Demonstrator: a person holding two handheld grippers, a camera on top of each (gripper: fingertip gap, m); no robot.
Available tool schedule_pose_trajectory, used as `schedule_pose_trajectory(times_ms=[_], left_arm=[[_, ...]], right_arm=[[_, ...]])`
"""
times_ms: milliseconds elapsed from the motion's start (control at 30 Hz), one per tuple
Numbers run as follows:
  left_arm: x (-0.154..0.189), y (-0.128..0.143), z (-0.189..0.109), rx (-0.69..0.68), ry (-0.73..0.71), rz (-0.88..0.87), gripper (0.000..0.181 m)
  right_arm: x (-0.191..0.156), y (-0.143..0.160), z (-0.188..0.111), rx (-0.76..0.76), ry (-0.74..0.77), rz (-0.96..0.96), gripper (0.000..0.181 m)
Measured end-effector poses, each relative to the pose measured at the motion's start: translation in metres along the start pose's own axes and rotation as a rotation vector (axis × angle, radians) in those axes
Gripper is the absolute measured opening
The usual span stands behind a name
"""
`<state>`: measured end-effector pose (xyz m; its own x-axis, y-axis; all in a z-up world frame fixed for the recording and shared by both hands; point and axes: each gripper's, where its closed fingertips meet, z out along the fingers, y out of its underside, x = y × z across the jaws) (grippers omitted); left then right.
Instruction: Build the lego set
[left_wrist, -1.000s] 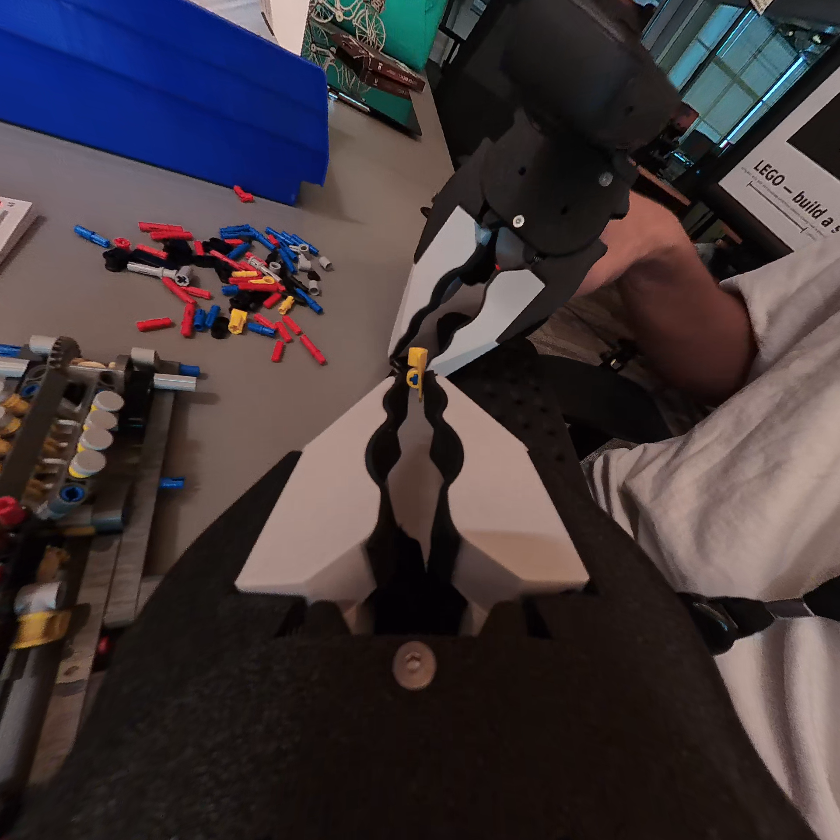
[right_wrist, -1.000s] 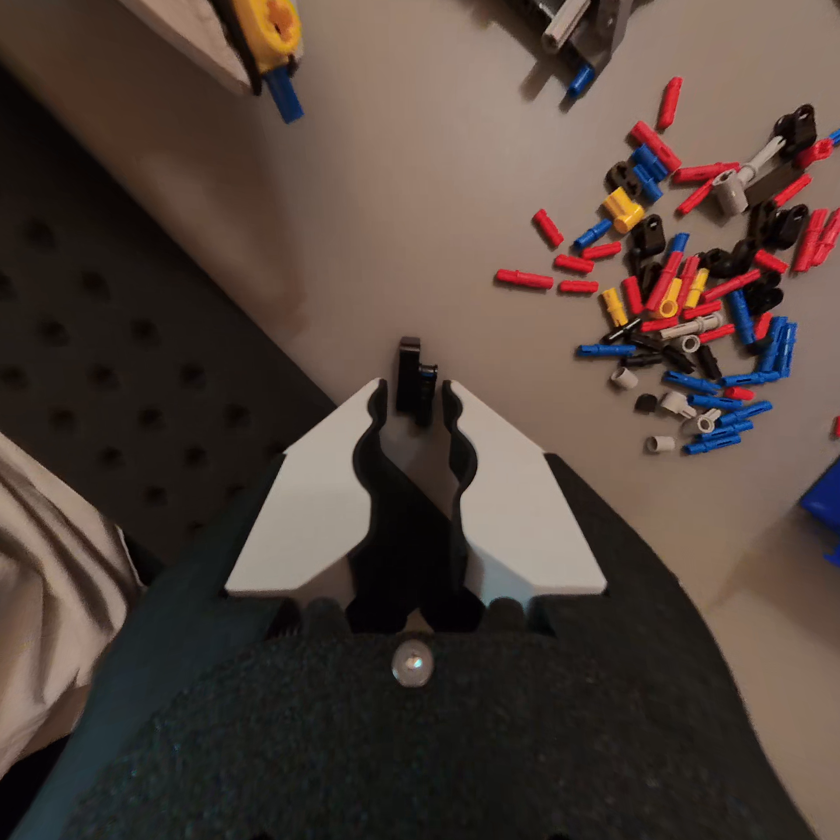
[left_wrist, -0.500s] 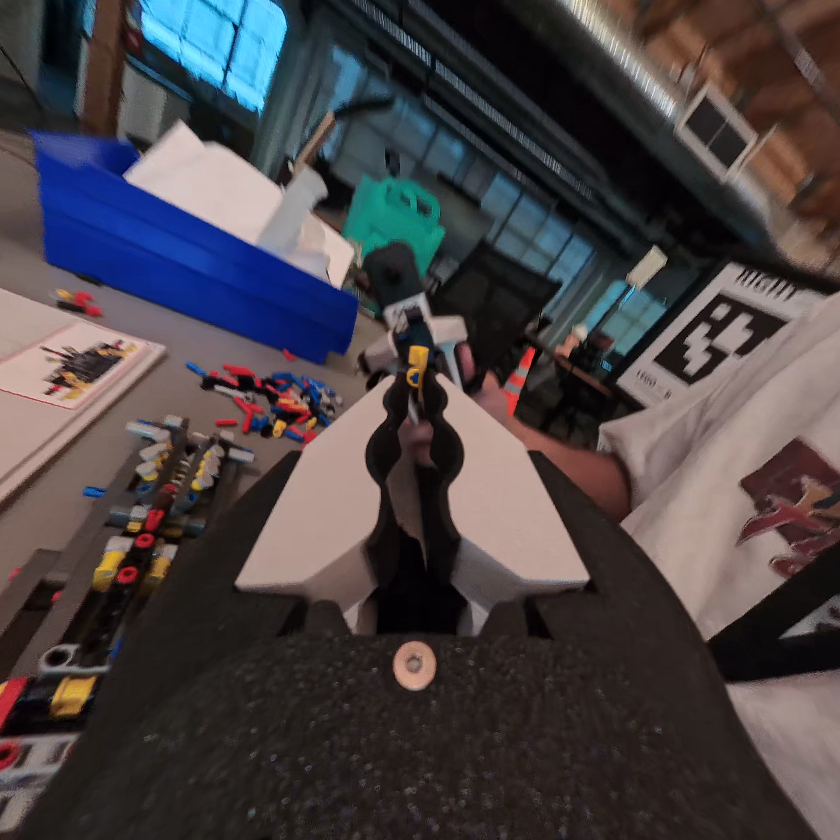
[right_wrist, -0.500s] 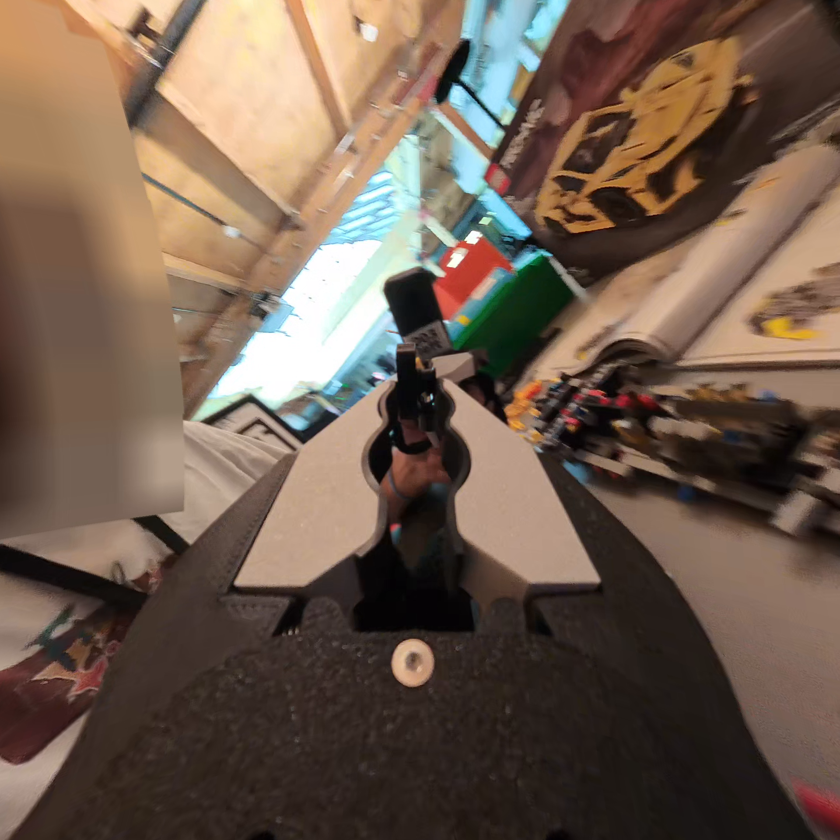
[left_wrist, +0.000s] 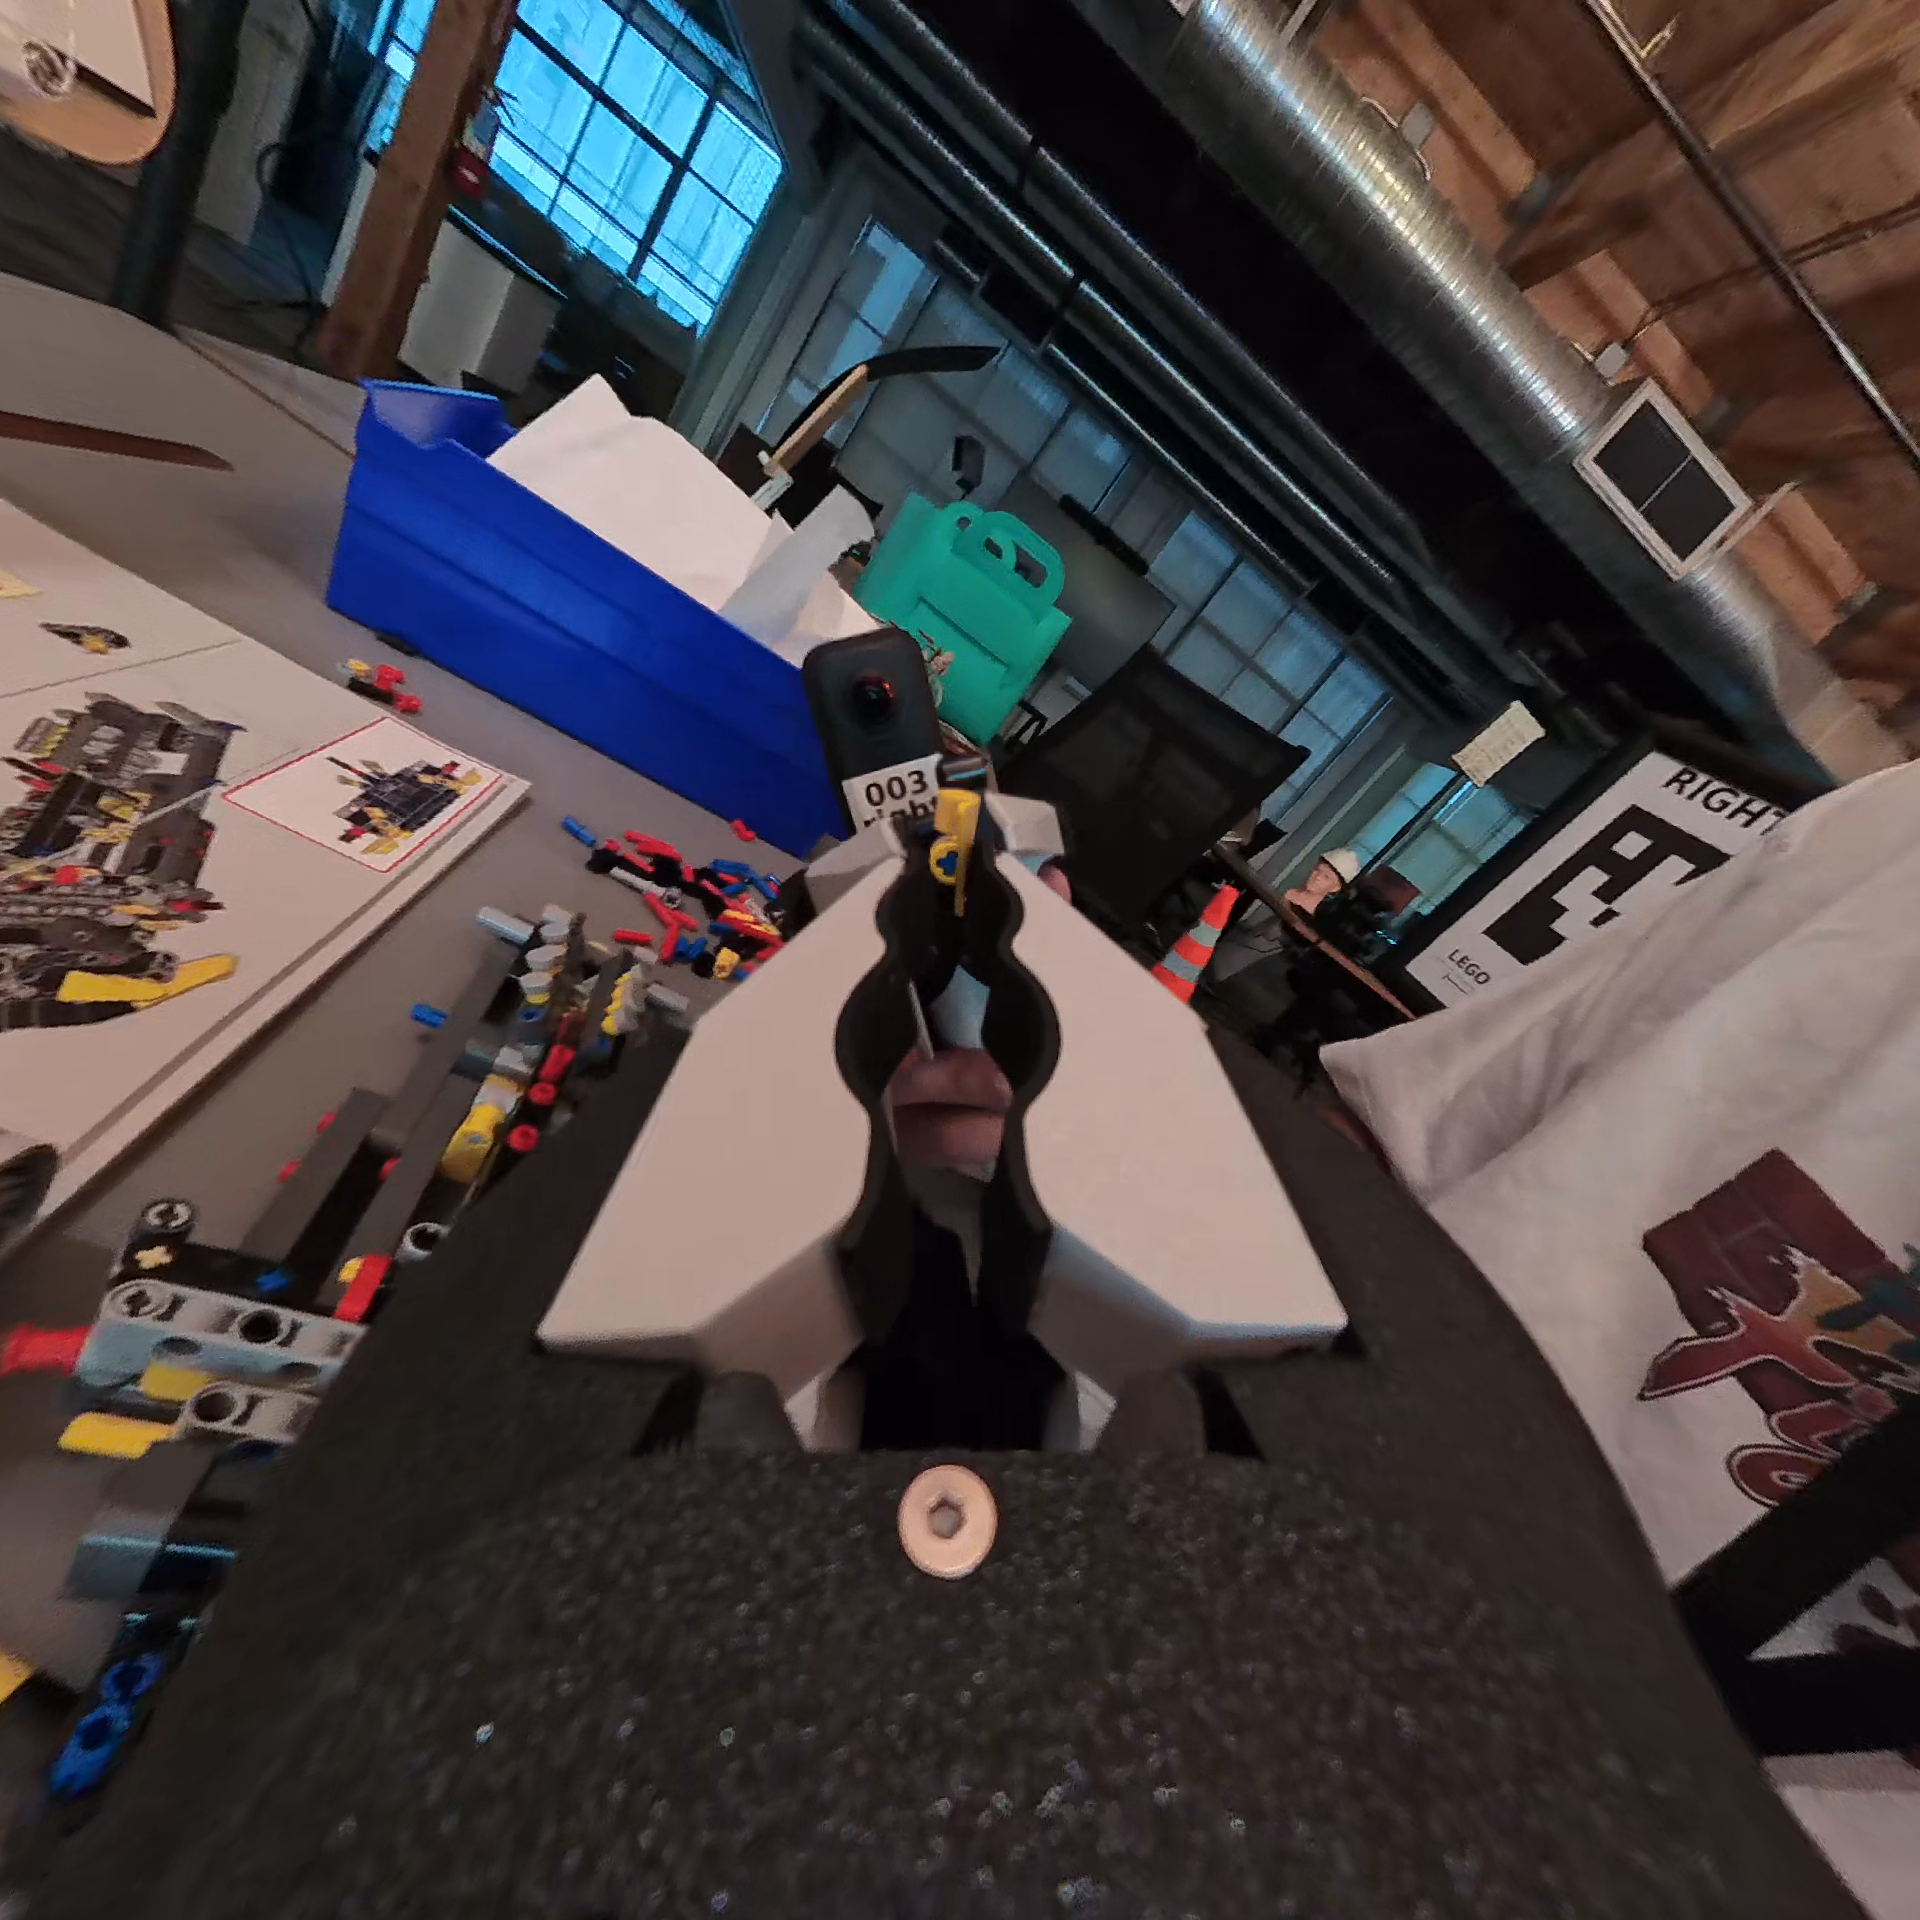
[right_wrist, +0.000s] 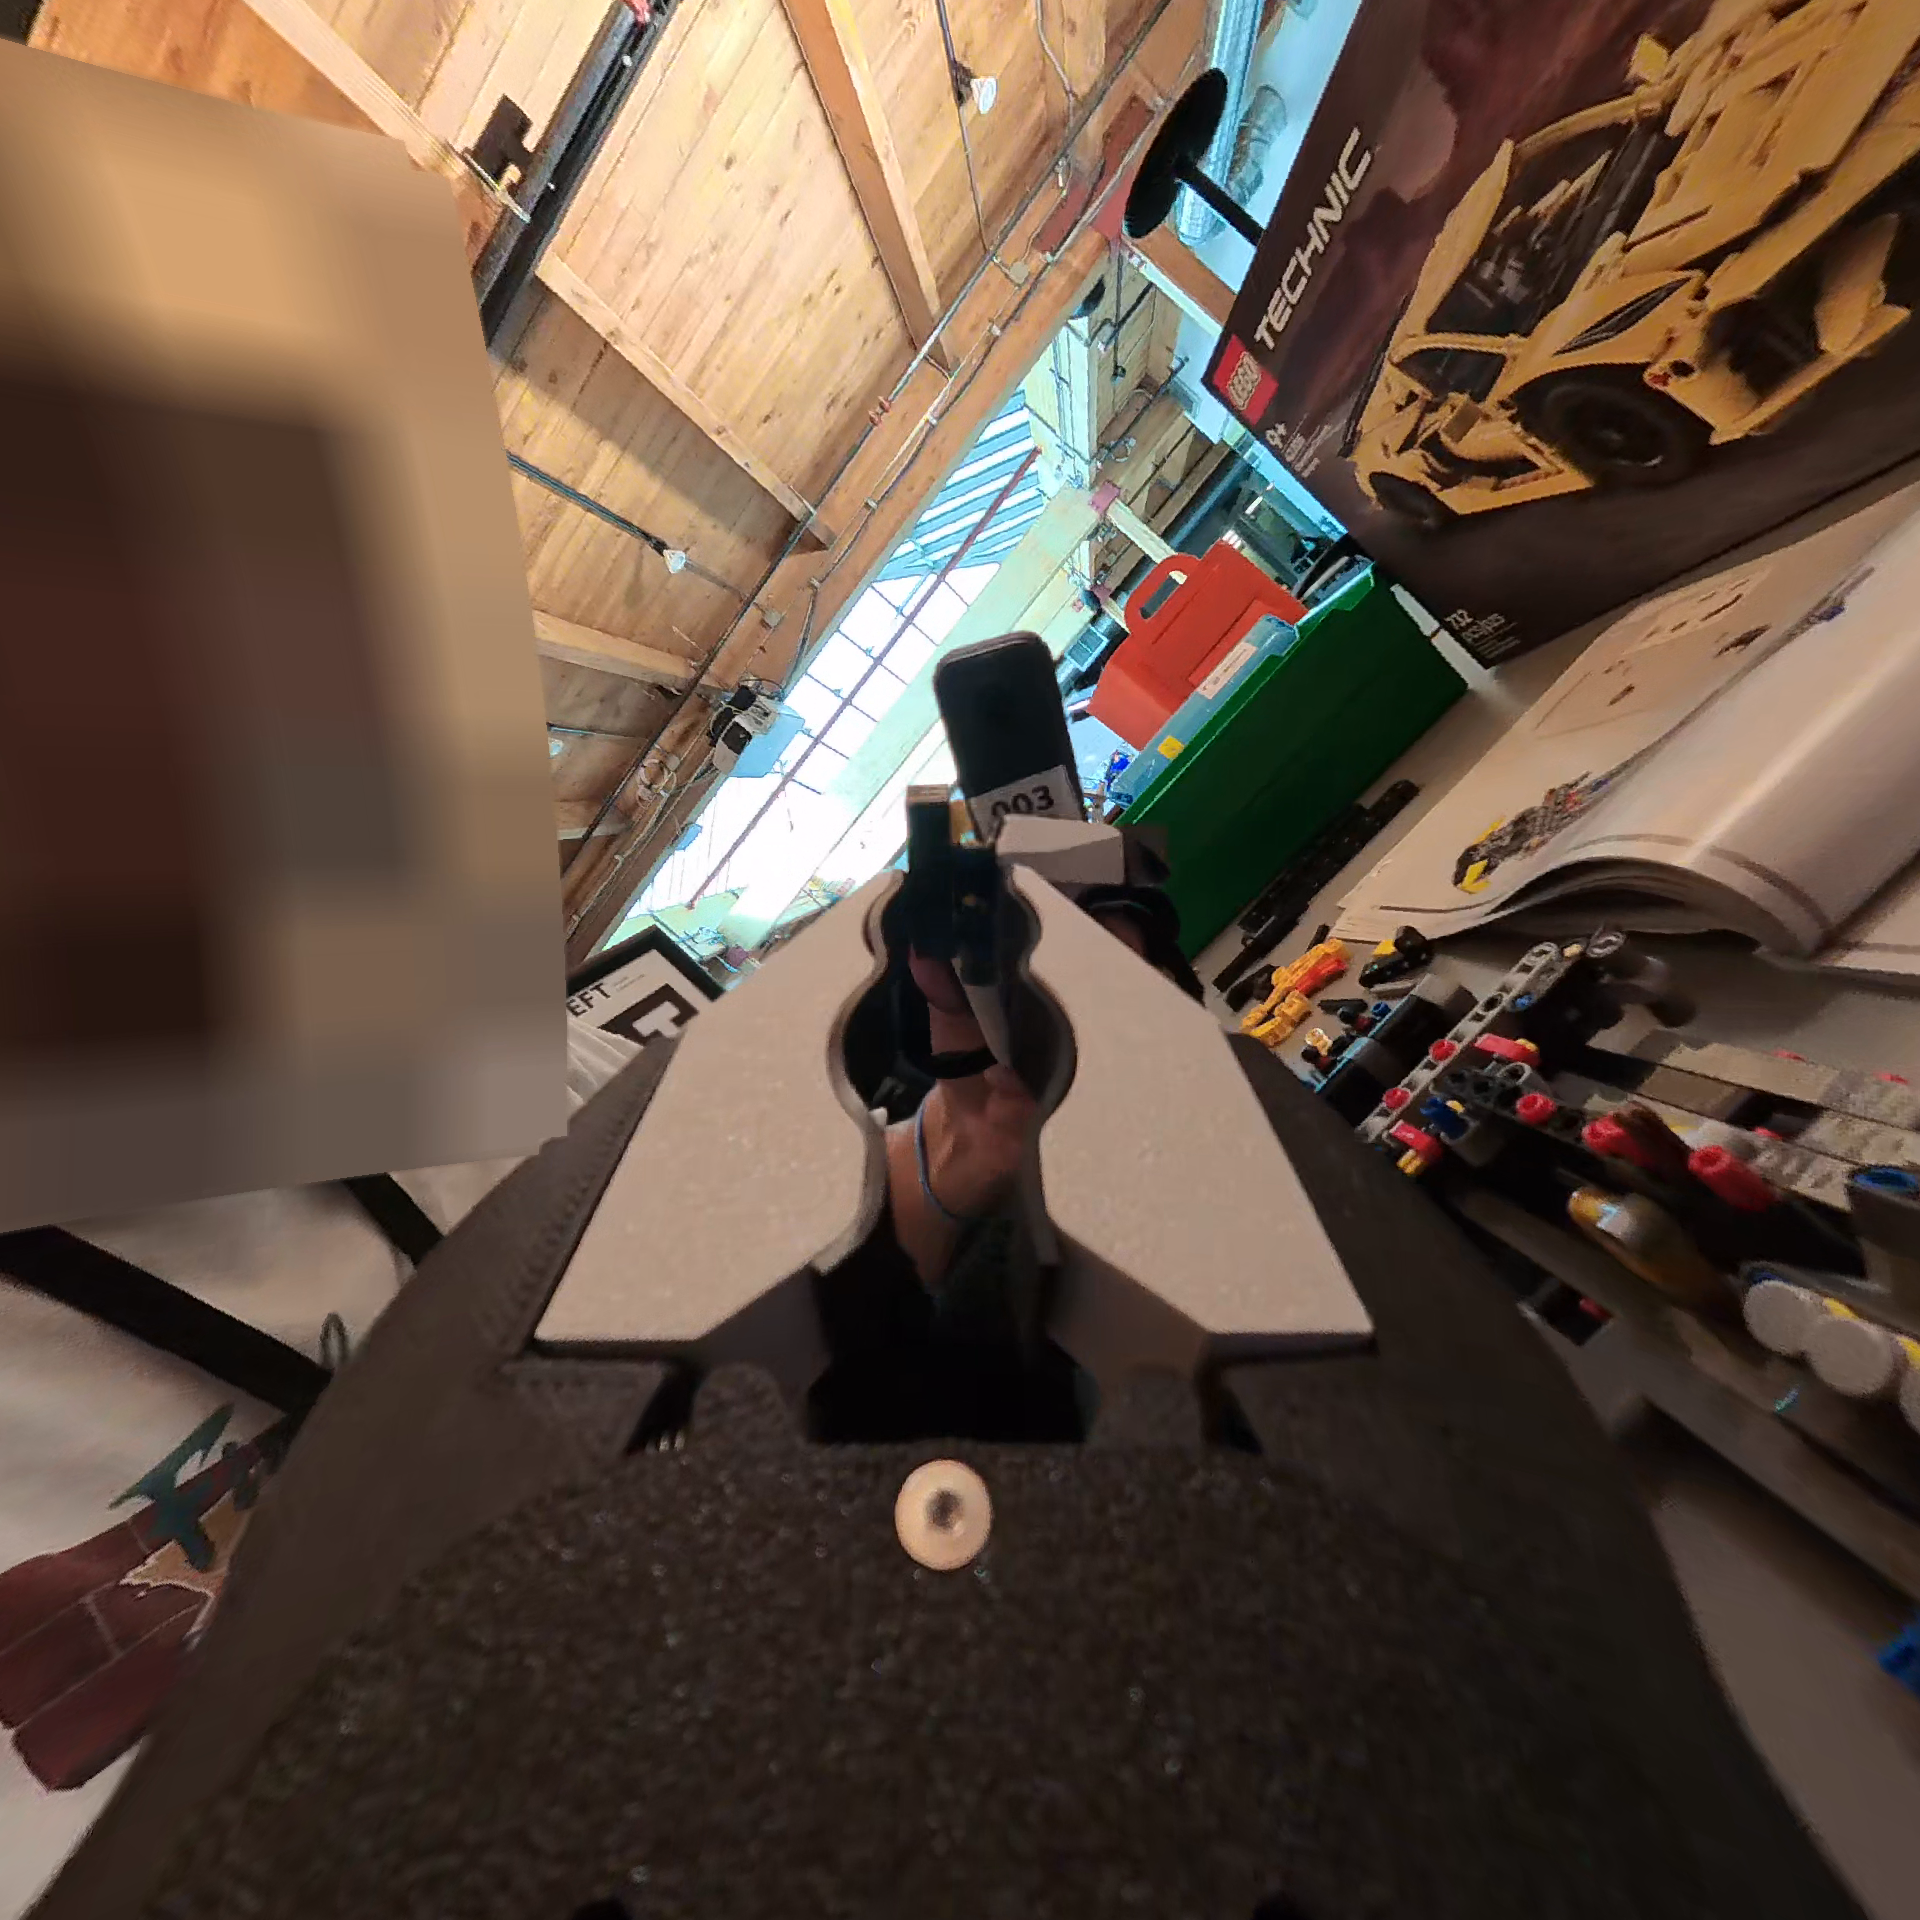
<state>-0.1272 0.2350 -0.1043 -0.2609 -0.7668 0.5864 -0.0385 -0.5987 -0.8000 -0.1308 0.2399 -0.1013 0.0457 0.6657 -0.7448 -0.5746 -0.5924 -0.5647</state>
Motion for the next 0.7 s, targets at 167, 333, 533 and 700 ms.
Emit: schedule_pose_trajectory(times_ms=[167,333,533,700], left_arm=[[-0.003,0.006,0.002,-0.020,0.002,-0.035,0.005],[-0.006,0.009,0.003,-0.027,-0.026,-0.013,0.005],[-0.004,0.011,0.003,-0.045,-0.042,0.054,0.005],[-0.003,0.016,0.002,-0.101,-0.015,0.062,0.005]], right_arm=[[0.001,0.000,-0.003,-0.019,0.028,-0.040,0.014],[0.004,0.001,-0.006,-0.043,0.066,-0.077,0.015],[0.002,0.003,-0.006,-0.046,0.039,-0.056,0.014],[0.003,0.008,-0.008,-0.095,0.056,-0.084,0.015]])
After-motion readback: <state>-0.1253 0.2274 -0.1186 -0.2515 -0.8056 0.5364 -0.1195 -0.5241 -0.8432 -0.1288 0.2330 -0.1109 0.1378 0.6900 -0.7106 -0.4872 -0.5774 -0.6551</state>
